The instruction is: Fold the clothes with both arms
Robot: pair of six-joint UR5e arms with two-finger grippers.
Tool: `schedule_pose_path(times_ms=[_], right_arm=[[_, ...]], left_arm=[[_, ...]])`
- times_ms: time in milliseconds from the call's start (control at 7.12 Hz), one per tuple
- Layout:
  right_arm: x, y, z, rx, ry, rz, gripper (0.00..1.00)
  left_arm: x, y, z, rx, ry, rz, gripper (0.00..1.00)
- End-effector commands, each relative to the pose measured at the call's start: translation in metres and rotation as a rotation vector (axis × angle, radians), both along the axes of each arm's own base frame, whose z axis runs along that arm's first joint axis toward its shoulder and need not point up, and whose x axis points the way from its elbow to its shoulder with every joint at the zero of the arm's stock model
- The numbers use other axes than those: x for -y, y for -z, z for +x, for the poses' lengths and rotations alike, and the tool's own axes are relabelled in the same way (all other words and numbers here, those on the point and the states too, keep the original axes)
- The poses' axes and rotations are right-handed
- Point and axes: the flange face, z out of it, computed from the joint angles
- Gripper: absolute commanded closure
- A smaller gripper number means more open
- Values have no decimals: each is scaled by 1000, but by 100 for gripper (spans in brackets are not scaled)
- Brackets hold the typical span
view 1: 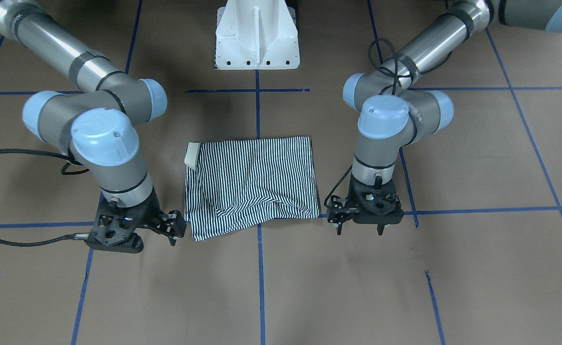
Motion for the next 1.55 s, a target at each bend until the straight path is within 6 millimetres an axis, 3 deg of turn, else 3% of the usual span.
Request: schedule_pose_path(times_ms=[0, 281, 421, 562, 702, 843, 983, 1124, 1264, 1405], right_arm=[[-10, -48, 109, -14, 129, 51, 0], [-42, -144, 232, -123, 273, 138, 0], [-56, -191, 296, -109, 293, 112, 0], [-94, -260, 349, -134, 313, 51, 0], [-129, -308, 377, -149, 302, -4, 0], [-134, -324, 406, -156, 246, -31, 0], [-151, -373, 437, -118, 189, -139, 0], [-155, -377, 464, 33, 142, -157, 0], [-163, -369, 491, 157, 88, -150, 0], [-164, -371, 486, 152, 96, -176, 0]], left_arm=[[-41, 10, -95, 21, -129, 135, 0], [-17, -62, -241, 117, -330, 240, 0], [-11, -101, -311, 160, -327, 238, 0], [-18, -143, -361, 177, -298, 186, 0], [-42, -184, -373, 167, -289, 109, 0], [-39, -219, -376, 172, -258, 16, 0], [-26, -247, -421, 188, -178, -35, 0], [-24, -254, -459, 99, -173, -98, 0], [-32, -290, -461, -8, -320, -114, 0], [-40, -352, -474, 0, -392, -139, 0]])
